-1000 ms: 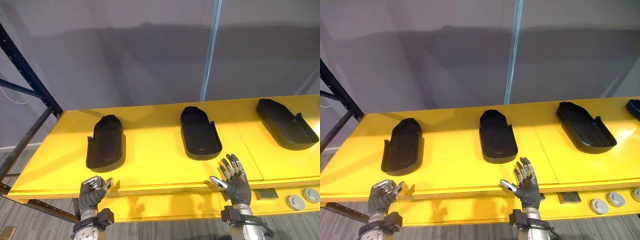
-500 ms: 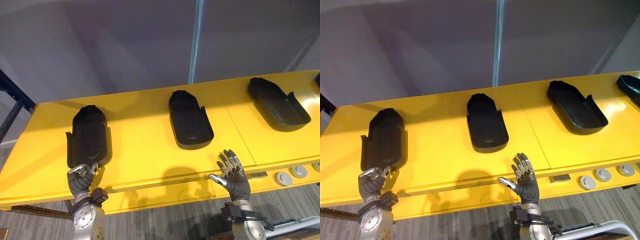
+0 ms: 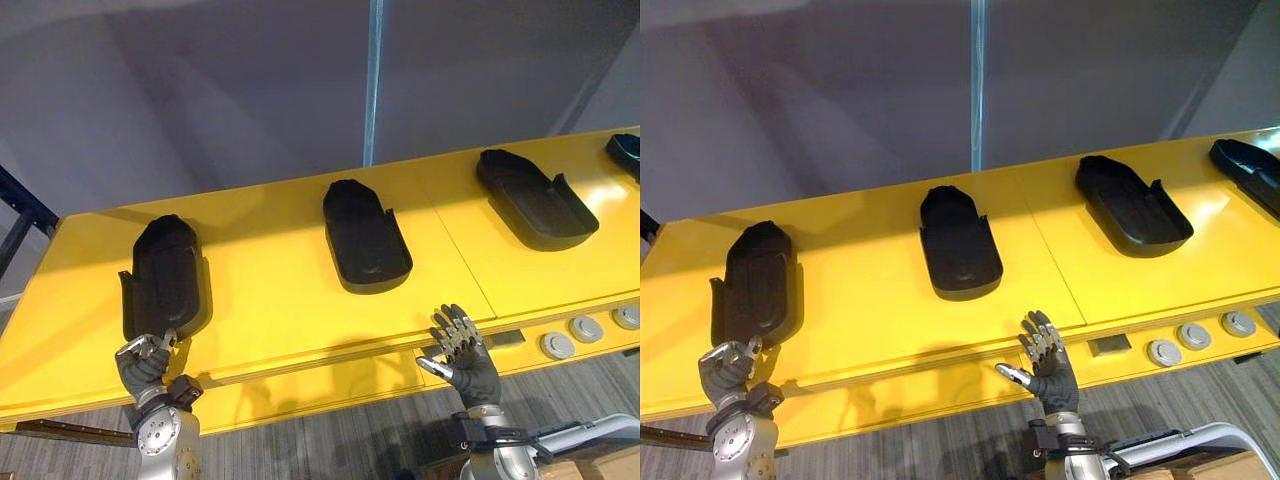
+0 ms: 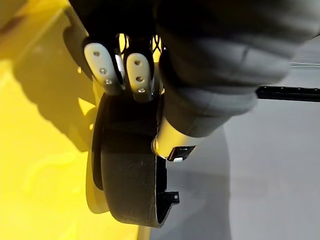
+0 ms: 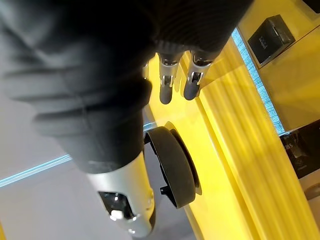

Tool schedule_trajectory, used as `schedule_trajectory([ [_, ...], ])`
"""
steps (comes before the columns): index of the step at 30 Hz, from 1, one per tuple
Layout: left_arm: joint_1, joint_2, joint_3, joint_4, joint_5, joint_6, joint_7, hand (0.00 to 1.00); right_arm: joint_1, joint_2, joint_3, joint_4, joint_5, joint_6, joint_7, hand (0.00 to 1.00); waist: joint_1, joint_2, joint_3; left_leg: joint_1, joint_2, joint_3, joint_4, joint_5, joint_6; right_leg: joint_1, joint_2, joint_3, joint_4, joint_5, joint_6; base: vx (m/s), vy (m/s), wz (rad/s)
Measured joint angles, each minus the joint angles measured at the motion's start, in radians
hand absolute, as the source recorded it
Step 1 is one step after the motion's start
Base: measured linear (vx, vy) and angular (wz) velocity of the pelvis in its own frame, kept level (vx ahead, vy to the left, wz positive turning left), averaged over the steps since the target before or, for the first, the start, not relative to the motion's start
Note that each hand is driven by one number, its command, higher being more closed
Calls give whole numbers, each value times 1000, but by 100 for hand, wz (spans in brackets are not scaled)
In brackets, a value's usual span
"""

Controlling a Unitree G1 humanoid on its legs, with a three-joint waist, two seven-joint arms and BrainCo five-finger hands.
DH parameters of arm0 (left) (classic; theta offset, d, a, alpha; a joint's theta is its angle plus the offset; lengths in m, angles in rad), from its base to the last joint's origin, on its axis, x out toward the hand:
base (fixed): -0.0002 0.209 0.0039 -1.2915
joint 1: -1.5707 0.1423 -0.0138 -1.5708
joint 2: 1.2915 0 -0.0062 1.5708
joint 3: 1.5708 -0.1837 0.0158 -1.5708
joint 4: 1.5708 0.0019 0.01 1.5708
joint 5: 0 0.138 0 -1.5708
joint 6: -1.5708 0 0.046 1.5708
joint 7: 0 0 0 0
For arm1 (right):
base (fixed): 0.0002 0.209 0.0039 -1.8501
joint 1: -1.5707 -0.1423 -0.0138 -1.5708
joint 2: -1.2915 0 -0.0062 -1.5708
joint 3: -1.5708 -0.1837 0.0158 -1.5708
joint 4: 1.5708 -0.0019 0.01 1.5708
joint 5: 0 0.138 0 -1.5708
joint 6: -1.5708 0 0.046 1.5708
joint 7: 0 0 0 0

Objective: Walk over and take plastic housings, then place them on the shelf

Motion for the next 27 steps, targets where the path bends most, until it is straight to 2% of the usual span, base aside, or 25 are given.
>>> schedule_trajectory([
  [4, -6, 2, 11, 26, 0, -2, 0, 100, -3, -11, -20, -5, 0, 8, 16, 0, -4, 12, 7, 6, -1, 7, 0, 0, 0, -4, -1, 11, 10, -2, 1, -7, 18, -7],
  [9, -43, 45, 29, 91, -11, -8, -2, 100, -4, -40, -41, -10, 0, 33, 36, 0, -14, 16, 9, 0, 0, 17, 6, 0, 0, -20, -1, 22, 23, -3, 0, -13, 15, -6],
  [14, -89, 87, 44, 170, -31, -13, -8, 100, -5, -62, -40, -12, 1, 35, 63, 0, -33, 28, 15, -5, -1, 32, 8, 0, 0, -38, -2, 41, 36, -3, 0, -1, 20, -9],
  [22, -154, 122, 45, 238, -63, -31, -13, 100, -24, -77, -39, -18, 2, 42, 70, 0, -37, 34, 33, -17, 1, 34, 14, 0, 0, -56, -3, 45, 51, -7, -6, 0, 0, 0],
  [23, -166, 133, 45, 244, -90, -33, -15, 0, -27, -77, -39, -26, 5, 42, 70, 0, -37, 33, 38, -22, 1, 34, 15, 1, 0, -63, -4, 46, 54, -7, -6, 0, 0, 0],
  [27, -179, 142, 45, 235, -137, -51, -7, 0, -19, -70, -26, -53, 15, 43, 68, 0, -36, 32, 46, -31, 1, 32, 12, 4, 3, -69, -3, 43, 53, -6, -6, 0, 0, 0],
])
